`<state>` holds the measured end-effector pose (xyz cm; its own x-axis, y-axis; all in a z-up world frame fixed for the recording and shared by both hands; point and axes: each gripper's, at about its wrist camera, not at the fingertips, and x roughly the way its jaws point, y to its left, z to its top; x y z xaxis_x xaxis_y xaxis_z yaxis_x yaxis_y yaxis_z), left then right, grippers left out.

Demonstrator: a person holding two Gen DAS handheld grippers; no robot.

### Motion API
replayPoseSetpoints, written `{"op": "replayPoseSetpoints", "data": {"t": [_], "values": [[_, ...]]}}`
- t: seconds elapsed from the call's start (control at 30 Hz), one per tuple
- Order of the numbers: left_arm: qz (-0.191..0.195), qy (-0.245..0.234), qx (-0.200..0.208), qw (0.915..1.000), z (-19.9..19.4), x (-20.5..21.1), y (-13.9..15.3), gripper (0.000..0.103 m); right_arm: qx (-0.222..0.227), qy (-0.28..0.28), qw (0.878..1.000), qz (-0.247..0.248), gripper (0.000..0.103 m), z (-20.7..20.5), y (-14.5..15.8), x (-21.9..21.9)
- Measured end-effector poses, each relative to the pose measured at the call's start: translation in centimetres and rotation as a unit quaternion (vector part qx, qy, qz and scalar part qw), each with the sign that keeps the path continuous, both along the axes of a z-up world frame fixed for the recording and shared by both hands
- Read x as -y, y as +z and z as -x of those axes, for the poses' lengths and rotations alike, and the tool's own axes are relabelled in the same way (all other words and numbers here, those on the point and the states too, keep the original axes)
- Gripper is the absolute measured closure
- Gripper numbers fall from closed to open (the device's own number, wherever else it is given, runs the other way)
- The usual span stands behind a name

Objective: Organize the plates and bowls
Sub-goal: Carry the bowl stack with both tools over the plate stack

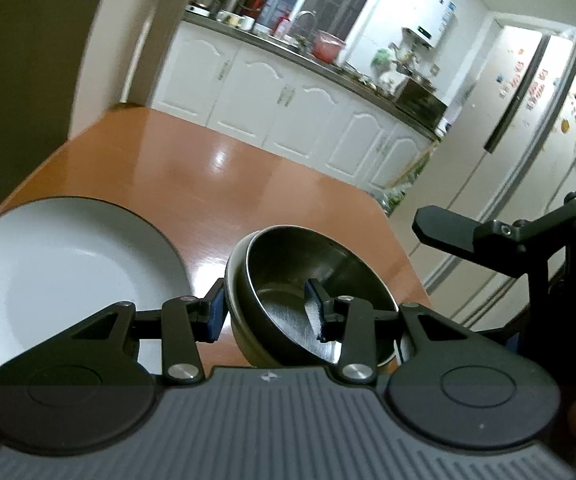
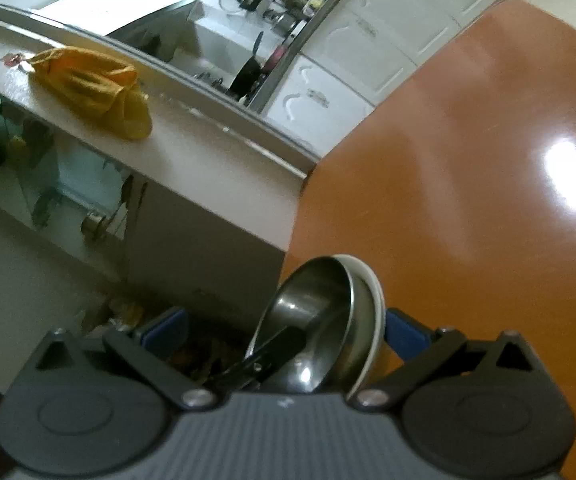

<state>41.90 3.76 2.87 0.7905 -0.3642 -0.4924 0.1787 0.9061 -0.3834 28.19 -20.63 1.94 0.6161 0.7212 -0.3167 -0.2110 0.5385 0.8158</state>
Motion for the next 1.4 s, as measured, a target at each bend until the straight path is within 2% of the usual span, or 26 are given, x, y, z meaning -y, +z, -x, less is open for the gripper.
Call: {"op": "replayPoseSetpoints", "data": {"t": [0.33,0.67,1.1,1.4], "values": [[-0.001,0.054,0.015,0.9984,1.8,-1.9,0.4,0.058,0.011,0.053,0.999,0.001,0.0,-1.8,0.9,-5.4],[-0.003,0.11,0.004,0.9939,2.4,-2.7,-0.6,0.058,0.002,0.097,0.995,0.007,0.0,-4.2,0.2,-10.8],[0.007,0.125,-0.02,0.9919,2.8,-2.2,-2.0,0.058,-0.016,0.111,0.993,0.022,0.0,-5.1,-1.5,-13.0],[0.013,0.127,-0.032,0.9912,1.6,-3.5,-1.4,0.058,-0.027,0.11,0.993,0.025,0.0,-5.3,-2.2,-13.3]]}}
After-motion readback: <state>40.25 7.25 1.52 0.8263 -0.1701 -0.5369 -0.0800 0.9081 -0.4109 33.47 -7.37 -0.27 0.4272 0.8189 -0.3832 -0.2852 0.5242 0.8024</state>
